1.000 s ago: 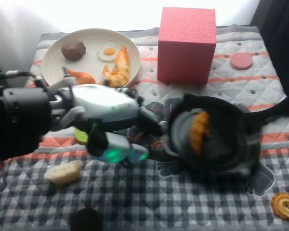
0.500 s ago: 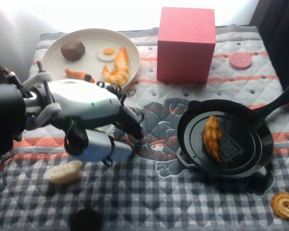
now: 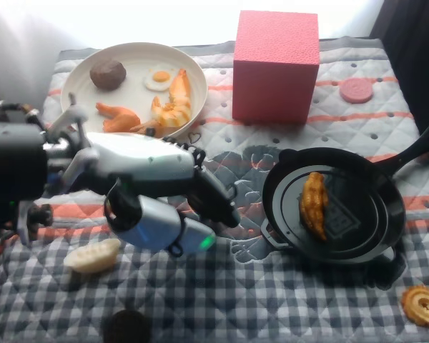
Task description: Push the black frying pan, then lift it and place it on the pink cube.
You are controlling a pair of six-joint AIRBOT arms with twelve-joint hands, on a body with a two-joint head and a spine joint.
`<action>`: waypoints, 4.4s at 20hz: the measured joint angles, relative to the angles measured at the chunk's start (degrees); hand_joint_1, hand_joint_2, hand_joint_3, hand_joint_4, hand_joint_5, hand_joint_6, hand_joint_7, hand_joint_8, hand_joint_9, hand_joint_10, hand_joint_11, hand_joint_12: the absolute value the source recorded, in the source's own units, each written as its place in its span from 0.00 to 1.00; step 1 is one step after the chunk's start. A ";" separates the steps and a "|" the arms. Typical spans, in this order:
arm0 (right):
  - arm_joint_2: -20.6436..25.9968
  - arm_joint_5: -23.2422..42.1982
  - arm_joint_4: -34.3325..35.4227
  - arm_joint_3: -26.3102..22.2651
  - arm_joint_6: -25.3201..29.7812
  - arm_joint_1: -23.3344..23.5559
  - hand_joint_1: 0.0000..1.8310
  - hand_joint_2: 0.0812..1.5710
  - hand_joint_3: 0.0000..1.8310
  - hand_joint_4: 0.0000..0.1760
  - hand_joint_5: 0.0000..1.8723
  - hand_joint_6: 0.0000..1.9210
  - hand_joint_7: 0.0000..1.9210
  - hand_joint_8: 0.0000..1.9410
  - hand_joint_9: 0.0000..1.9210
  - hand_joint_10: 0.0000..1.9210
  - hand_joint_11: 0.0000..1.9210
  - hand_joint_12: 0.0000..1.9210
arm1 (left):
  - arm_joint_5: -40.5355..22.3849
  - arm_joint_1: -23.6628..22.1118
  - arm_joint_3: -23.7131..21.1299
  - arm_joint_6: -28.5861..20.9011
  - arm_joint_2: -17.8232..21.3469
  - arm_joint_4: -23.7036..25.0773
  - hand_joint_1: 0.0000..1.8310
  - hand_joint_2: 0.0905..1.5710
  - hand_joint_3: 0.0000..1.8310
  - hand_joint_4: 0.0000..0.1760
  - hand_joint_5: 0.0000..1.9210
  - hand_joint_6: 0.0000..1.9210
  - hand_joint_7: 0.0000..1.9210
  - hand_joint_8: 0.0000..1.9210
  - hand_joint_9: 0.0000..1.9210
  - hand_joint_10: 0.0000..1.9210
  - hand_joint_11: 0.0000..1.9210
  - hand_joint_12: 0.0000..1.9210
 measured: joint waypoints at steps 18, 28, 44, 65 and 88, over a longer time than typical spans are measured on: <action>-0.48 0.35 0.85 -0.11 0.42 -0.24 0.31 0.74 0.00 0.00 0.00 0.00 0.00 0.00 0.00 0.00 0.00 0.35 | -13.31 -2.56 0.72 -3.52 -2.82 -1.05 0.35 0.78 0.00 0.00 0.34 0.01 0.35 0.00 0.30 0.12 0.02 0.70; -0.66 1.07 1.18 -0.13 0.55 -0.85 0.29 0.74 0.00 0.00 0.00 0.00 0.00 0.00 0.01 0.00 0.00 0.50 | -10.36 -1.66 2.69 -3.04 -5.97 0.22 0.20 0.89 0.00 0.00 0.15 0.00 0.12 0.00 0.12 0.00 0.00 0.27; -0.90 1.66 1.86 -0.13 1.07 -1.51 0.29 0.74 0.00 0.00 0.00 0.00 0.00 0.00 0.02 0.00 0.00 0.55 | -7.65 -1.77 1.44 2.10 -3.26 -2.95 0.17 0.89 0.00 0.00 0.24 0.32 0.29 0.25 0.17 0.58 0.02 0.87; -0.90 2.10 2.08 -0.31 1.20 -1.90 0.30 0.74 0.00 0.00 0.00 0.00 0.00 0.00 0.01 0.01 0.00 0.46 | -6.56 -0.59 4.11 2.12 -7.48 -0.66 0.23 0.90 0.01 0.00 0.17 0.01 0.11 0.00 0.09 0.01 0.00 0.14; -0.94 3.37 2.86 -0.55 1.90 -2.49 0.28 0.73 0.00 0.01 0.00 0.00 0.00 0.00 0.01 0.00 0.00 0.56 | -6.99 -1.92 2.32 2.21 -4.98 -5.38 0.26 0.85 0.00 0.00 0.21 0.39 0.20 0.42 0.13 0.57 0.00 0.73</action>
